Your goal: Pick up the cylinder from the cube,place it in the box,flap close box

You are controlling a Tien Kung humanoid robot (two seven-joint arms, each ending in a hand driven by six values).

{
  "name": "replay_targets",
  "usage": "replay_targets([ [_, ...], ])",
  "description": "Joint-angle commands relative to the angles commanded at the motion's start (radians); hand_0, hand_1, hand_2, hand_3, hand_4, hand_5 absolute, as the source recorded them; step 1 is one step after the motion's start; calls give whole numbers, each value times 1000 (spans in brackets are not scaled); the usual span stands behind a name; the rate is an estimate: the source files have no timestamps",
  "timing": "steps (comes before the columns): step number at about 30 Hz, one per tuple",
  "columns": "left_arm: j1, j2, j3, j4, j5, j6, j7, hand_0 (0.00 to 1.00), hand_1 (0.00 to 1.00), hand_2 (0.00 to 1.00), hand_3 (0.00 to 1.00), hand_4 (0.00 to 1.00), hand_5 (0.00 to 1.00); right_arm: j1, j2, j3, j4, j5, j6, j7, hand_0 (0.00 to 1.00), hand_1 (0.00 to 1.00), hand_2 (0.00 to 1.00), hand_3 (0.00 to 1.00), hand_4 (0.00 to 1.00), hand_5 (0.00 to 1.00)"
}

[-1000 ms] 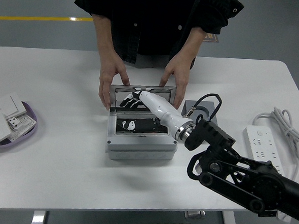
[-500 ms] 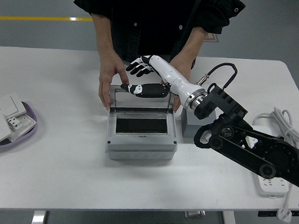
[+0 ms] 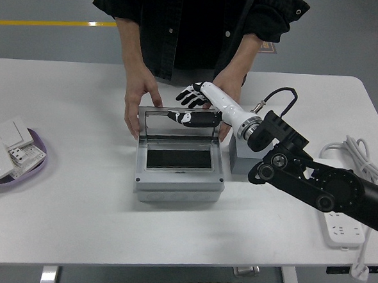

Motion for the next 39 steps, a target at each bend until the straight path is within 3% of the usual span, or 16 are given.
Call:
replay_targets([
  [5, 5, -3, -6, 3, -1, 2, 1, 597, 622, 611, 631, 648, 223, -53, -59, 0, 115, -18, -7, -6, 747, 616, 633, 653, 861, 444],
  [12, 10, -3, -11, 5, -1, 5, 2, 597, 622, 612, 631, 655, 222, -114, -88, -7, 259, 30, -42, 22, 727, 609, 626, 649, 859, 451],
  [18, 10, 1, -18, 6, 1, 6, 0, 597, 622, 611, 631, 658, 222, -159, -99, -21, 292, 93, -51, 43, 709, 606, 627, 648, 853, 464],
  [21, 13, 1, -12, 7, -3, 6, 0, 597, 622, 611, 631, 658, 222, -192, -109, 16, 293, 85, -44, 41, 709, 606, 627, 648, 853, 464],
  [23, 16, 2, -8, 7, -6, 5, 0, 597, 623, 611, 631, 659, 221, -219, -123, 61, 307, 42, -24, 13, 698, 604, 625, 646, 829, 474],
  [31, 29, 3, 1, 7, -14, 4, 0, 597, 623, 612, 632, 661, 222, -291, -209, 291, 383, -202, 128, -154, 702, 608, 627, 647, 818, 479],
  [39, 33, -6, 18, 3, -11, 5, -1, 597, 623, 612, 632, 662, 221, -261, -255, 455, 338, -336, 168, -212, 728, 612, 633, 645, 812, 483],
])
